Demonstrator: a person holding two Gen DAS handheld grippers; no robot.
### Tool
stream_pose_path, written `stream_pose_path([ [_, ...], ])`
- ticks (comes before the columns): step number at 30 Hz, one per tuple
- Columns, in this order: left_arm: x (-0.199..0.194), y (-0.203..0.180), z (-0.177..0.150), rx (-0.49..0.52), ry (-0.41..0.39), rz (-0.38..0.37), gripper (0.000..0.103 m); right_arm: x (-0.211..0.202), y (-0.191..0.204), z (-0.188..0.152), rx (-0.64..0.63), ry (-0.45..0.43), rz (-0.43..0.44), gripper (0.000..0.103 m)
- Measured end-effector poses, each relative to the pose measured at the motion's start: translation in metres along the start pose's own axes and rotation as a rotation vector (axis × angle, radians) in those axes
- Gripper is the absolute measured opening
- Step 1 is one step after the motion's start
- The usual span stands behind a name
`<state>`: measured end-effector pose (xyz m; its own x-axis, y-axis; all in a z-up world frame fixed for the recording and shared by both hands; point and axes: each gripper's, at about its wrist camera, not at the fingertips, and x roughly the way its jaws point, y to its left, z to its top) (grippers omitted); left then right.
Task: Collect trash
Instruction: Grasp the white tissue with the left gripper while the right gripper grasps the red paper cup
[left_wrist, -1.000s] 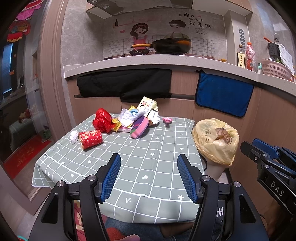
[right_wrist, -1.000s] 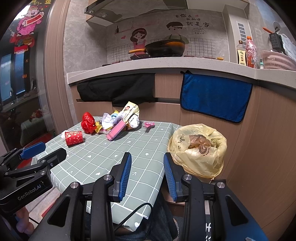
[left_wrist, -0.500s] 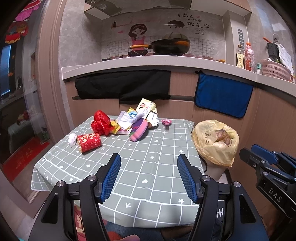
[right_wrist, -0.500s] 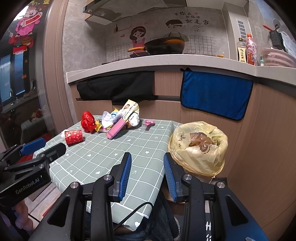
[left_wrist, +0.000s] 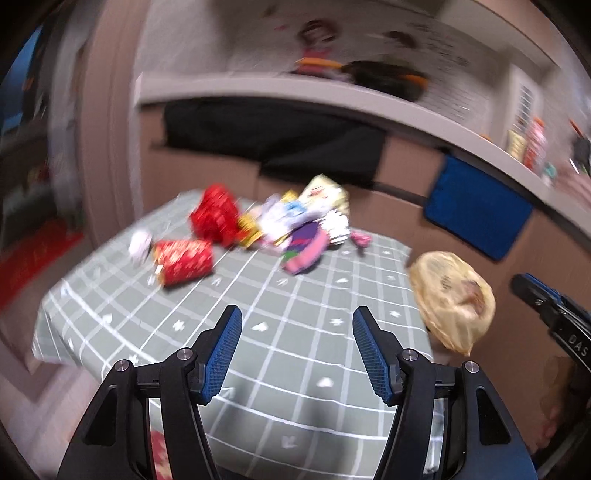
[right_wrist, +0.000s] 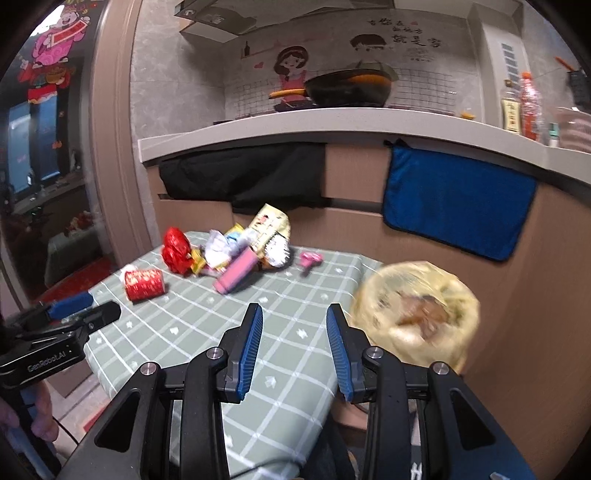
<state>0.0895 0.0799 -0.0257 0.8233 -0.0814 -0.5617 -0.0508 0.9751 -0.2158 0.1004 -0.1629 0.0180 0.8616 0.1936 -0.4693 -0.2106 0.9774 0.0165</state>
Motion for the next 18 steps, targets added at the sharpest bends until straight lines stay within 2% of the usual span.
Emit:
stream_pose_path([
  [4,0.028,0.048,0.000,-0.104,0.028,0.035,0.060,0.034,0.004,0.014,-0.022,0.004,0.006,0.034],
  [8,0.048,0.084,0.009,-0.134,0.023,0.055,0.059,0.078,0.011,0.023,-0.046,0.045,0.029,0.034],
  [13,0.071,0.137,0.045,-0.151,-0.066,0.117,0.059,0.126,0.021,0.023,-0.071,0.105,0.052,0.034],
  [18,0.121,0.189,0.075,-0.203,-0.053,0.195,0.059,0.164,0.029,0.009,-0.064,0.185,0.081,0.034],
])
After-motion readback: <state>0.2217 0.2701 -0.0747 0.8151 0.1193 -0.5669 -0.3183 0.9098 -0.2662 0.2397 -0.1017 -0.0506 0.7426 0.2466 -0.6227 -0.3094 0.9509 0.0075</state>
